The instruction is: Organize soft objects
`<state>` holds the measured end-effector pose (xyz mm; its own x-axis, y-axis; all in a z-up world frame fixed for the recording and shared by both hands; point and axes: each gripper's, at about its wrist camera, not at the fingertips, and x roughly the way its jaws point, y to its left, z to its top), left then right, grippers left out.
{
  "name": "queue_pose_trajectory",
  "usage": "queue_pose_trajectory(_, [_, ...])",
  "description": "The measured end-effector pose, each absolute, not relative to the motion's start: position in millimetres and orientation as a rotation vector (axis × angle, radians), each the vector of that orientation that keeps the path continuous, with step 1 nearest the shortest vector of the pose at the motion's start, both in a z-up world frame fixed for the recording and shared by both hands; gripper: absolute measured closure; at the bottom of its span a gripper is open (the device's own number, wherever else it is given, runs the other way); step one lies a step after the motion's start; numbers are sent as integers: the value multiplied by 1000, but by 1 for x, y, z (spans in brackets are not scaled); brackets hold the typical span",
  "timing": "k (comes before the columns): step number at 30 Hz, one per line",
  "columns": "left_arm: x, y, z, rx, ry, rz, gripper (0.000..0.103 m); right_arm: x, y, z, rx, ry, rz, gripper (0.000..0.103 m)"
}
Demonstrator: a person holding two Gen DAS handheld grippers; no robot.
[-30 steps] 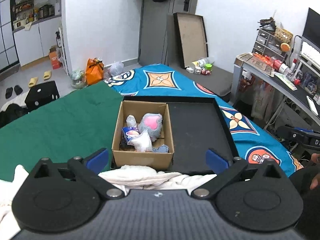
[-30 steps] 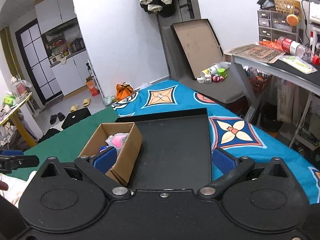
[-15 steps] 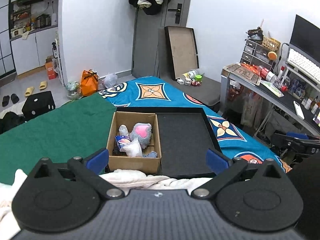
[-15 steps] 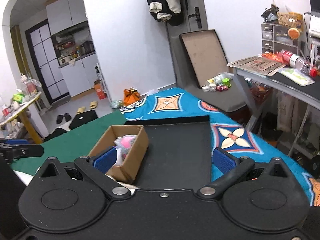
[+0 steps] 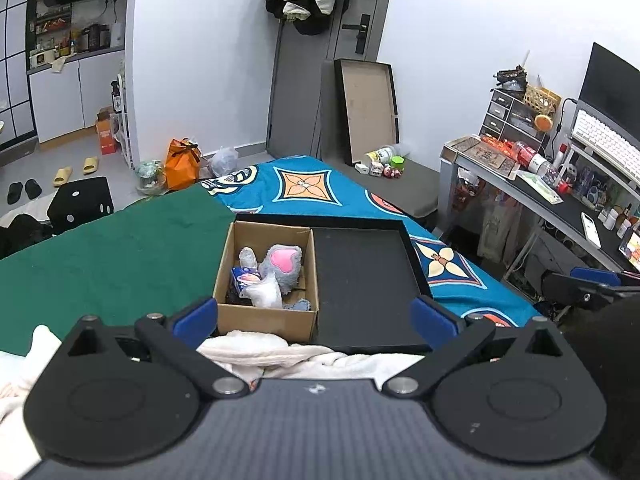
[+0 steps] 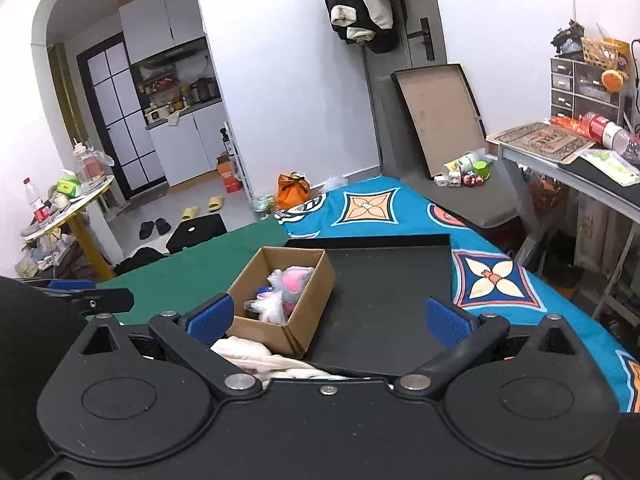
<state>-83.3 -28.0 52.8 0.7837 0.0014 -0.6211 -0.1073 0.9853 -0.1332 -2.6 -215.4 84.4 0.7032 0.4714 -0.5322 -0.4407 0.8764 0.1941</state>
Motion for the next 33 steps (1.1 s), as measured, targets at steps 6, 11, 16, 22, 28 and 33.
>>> queue_pose_trajectory(6, [-81, -35, 55, -145, 691, 60, 0, 0, -222, 81, 87, 658, 513, 0])
queue_pose_trajectory(11, [-81, -38, 55, -137, 690, 64, 0, -2, -226, 80, 89, 675, 511, 0])
queue_pose_trajectory(16, [-78, -42, 55, -138, 700, 65, 0, 0, -230, 78, 98, 692, 513, 0])
queue_pose_trajectory(22, [-76, -48, 56, -125, 703, 73, 0, 0, -236, 79, 116, 701, 512, 0])
queue_pose_trajectory(28, [-76, -53, 60, -102, 706, 93, 0, 0, -238, 82, 110, 690, 512, 0])
queue_pose_trajectory(33, [-77, -53, 59, -117, 707, 92, 0, 2, -239, 82, 134, 701, 525, 0])
